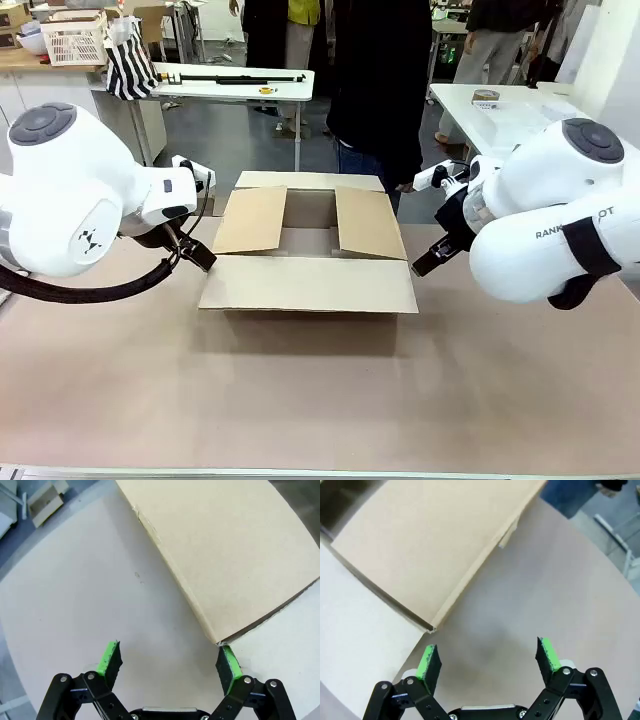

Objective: Pack the gift set into the box.
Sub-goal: Place both hands on the side flaps of the Package Box and spread them outward.

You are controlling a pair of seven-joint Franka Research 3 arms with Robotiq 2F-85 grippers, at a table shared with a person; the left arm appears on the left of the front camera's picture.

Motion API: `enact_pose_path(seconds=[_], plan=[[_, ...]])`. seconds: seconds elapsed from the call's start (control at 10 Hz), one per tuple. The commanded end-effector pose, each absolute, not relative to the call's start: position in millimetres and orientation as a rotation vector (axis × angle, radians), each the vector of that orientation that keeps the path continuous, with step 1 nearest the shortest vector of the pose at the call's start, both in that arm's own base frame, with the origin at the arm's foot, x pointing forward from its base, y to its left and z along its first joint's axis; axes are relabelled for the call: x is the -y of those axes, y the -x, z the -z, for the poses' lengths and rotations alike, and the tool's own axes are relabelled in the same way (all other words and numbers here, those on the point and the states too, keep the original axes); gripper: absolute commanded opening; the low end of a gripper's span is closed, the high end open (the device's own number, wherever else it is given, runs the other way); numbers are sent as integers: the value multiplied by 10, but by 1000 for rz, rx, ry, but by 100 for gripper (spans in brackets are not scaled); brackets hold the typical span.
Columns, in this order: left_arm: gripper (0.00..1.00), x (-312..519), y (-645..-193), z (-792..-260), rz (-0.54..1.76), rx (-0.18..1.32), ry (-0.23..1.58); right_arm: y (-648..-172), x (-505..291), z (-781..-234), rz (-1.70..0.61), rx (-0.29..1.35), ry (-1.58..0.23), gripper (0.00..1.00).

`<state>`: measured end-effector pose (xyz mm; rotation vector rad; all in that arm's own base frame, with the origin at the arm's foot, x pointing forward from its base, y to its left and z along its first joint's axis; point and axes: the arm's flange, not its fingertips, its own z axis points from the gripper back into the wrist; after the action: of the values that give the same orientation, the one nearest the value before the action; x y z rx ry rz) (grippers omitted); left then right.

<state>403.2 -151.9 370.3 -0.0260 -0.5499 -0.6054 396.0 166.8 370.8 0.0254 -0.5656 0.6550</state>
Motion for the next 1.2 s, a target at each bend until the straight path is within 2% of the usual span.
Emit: enact_pose_path(seconds=[0.0,1.1], plan=[[100,1519,-4032,-3704,605,550,26,-3959,-1670,-3709,-656,566,-25,100],[100,1519,-4032,-3704,605,550,26,-3959,-1670,-3709,-656,566,-25,100]])
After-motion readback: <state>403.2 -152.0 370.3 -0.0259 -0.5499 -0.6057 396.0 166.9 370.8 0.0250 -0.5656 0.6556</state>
